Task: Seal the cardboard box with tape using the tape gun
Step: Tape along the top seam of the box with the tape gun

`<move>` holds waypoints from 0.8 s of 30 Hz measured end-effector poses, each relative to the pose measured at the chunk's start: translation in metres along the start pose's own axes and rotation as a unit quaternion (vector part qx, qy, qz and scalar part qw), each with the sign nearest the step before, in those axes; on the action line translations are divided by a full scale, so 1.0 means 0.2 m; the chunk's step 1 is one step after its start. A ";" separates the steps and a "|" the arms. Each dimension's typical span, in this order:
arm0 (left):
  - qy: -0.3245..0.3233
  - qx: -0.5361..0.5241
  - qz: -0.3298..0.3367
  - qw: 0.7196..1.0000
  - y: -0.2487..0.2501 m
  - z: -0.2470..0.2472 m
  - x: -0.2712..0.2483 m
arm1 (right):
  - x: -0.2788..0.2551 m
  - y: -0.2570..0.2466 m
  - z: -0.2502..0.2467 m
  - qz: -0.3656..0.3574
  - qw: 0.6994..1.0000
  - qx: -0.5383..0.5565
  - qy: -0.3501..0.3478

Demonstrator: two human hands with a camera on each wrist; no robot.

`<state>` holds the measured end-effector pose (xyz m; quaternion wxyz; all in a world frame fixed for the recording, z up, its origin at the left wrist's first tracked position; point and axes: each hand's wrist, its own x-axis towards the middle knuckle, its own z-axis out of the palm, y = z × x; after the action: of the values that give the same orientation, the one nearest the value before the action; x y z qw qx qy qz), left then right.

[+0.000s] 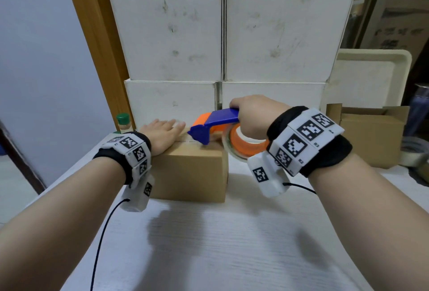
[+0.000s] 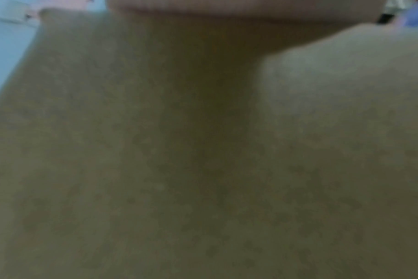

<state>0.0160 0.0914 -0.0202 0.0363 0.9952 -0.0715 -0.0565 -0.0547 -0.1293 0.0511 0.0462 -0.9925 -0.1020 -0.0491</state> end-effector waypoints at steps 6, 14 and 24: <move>-0.005 -0.008 -0.030 0.999 -0.03 0.00 -0.01 | -0.03 0.08 -0.01 0.008 0.999 -0.044 -0.004; -0.004 0.004 -0.039 0.999 -0.02 0.01 0.01 | -0.04 0.11 0.03 0.016 1.000 -0.017 -0.014; -0.004 0.005 -0.043 0.999 -0.02 0.01 0.02 | -0.06 0.13 0.04 0.029 0.999 0.011 -0.017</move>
<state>0.0198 0.0946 -0.0230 0.0289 0.9973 -0.0286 -0.0618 -0.0605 -0.1567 0.0390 0.0569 -0.9951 -0.0749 -0.0295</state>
